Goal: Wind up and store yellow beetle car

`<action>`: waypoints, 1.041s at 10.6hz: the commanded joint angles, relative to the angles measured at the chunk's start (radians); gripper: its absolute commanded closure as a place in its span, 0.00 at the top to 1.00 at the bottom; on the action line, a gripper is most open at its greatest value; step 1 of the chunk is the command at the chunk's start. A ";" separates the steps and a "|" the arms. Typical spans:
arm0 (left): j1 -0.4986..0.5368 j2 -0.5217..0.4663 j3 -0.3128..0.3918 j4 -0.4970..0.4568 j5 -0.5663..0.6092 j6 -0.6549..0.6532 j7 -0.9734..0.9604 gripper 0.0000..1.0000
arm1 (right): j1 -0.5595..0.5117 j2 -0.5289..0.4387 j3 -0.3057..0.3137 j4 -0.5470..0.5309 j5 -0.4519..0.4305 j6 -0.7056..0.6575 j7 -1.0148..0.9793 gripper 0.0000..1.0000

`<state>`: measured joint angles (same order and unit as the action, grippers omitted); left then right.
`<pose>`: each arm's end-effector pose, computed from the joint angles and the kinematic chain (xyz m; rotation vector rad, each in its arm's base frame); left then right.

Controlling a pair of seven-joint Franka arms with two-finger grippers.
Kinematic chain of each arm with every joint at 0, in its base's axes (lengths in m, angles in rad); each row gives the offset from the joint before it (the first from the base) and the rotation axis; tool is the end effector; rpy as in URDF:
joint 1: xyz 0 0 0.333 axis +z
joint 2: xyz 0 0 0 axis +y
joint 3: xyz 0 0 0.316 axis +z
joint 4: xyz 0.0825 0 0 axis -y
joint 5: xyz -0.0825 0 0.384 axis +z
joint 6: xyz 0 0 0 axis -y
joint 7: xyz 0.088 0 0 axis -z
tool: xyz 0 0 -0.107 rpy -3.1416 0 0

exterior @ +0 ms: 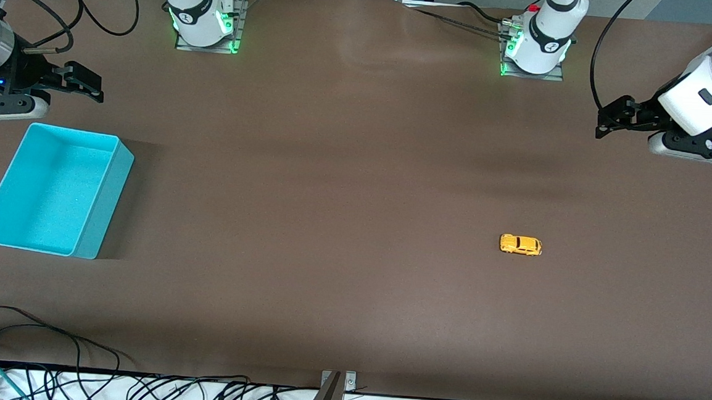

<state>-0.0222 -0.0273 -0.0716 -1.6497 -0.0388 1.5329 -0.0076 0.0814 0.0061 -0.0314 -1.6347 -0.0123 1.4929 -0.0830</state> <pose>0.5369 -0.0553 0.5993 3.1032 -0.1332 -0.1419 0.5439 0.0259 0.5851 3.1161 0.2074 -0.2317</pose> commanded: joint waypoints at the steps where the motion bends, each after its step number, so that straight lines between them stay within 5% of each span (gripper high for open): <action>1: -0.002 0.018 -0.001 0.039 0.023 -0.025 -0.011 1.00 | -0.002 -0.009 0.004 0.006 -0.005 -0.019 0.012 1.00; 11: -0.002 0.018 -0.001 0.039 0.023 -0.027 -0.011 1.00 | -0.003 -0.012 -0.001 0.007 0.002 -0.028 0.000 1.00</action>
<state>-0.0222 -0.0273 -0.0715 -1.6497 -0.0388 1.5329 -0.0076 0.0814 0.0060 -0.0314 -1.6347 -0.0123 1.4850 -0.0830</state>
